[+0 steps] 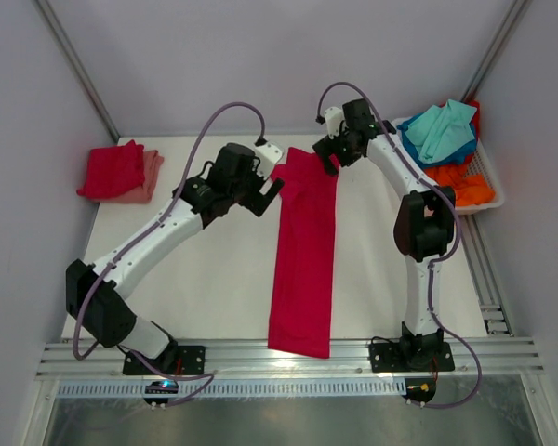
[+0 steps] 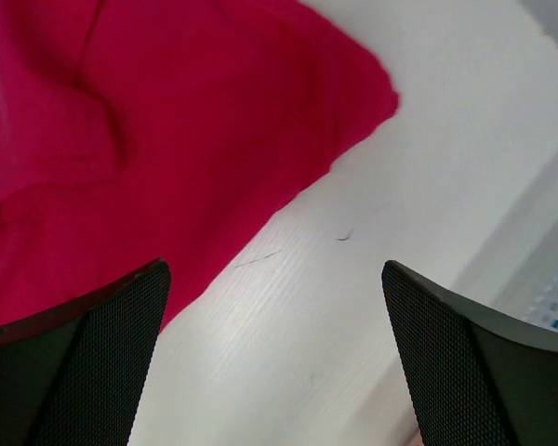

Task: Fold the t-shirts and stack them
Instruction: Rotate the tshirt 90 degrees

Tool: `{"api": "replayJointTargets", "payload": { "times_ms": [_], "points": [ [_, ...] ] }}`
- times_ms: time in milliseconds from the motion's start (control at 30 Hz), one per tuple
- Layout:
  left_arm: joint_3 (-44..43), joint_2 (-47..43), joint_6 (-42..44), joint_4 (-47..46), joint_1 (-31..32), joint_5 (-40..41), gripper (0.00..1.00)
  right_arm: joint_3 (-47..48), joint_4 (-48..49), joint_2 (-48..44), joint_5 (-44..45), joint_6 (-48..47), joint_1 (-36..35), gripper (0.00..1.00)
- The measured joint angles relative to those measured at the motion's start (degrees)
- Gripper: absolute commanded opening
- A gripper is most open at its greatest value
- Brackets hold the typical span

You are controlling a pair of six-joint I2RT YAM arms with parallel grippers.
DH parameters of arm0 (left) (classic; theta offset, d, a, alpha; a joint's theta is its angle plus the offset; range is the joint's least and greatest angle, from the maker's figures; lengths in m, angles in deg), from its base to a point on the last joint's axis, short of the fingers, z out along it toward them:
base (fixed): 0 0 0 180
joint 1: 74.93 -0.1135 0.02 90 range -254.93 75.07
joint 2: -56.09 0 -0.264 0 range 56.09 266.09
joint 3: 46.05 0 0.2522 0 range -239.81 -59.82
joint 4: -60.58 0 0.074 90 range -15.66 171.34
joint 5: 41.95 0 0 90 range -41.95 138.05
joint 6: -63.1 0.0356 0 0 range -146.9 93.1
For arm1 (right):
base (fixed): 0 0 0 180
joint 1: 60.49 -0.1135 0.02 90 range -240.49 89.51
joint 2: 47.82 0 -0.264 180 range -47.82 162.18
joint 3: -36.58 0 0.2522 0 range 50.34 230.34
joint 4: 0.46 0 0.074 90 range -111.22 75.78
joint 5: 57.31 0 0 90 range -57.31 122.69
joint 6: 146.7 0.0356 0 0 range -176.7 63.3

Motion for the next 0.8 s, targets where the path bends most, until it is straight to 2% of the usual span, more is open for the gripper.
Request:
{"api": "replayJointTargets", "payload": {
  "times_ms": [133, 333, 633, 800],
  "points": [
    [4.04, -3.17, -1.79, -0.59, -4.9, 0.76, 0.99, -3.74, -4.26, 0.0, -7.21, -0.81, -0.07, 0.99],
    [5.31, -7.23, -4.42, -1.64, -13.27, -1.49, 0.99, -4.42, -6.56, 0.09, -13.07, -1.38, -0.87, 0.99],
    [6.78, -7.52, -5.99, -1.05, -17.22, -4.44, 0.99, 6.54, -9.46, 9.66, -18.99, -1.38, -2.54, 0.99],
    [6.95, -7.52, -6.86, -0.57, -20.09, -5.97, 0.99, 7.34, -10.05, 12.59, -20.48, -1.38, -3.08, 0.99]
  ]
}}
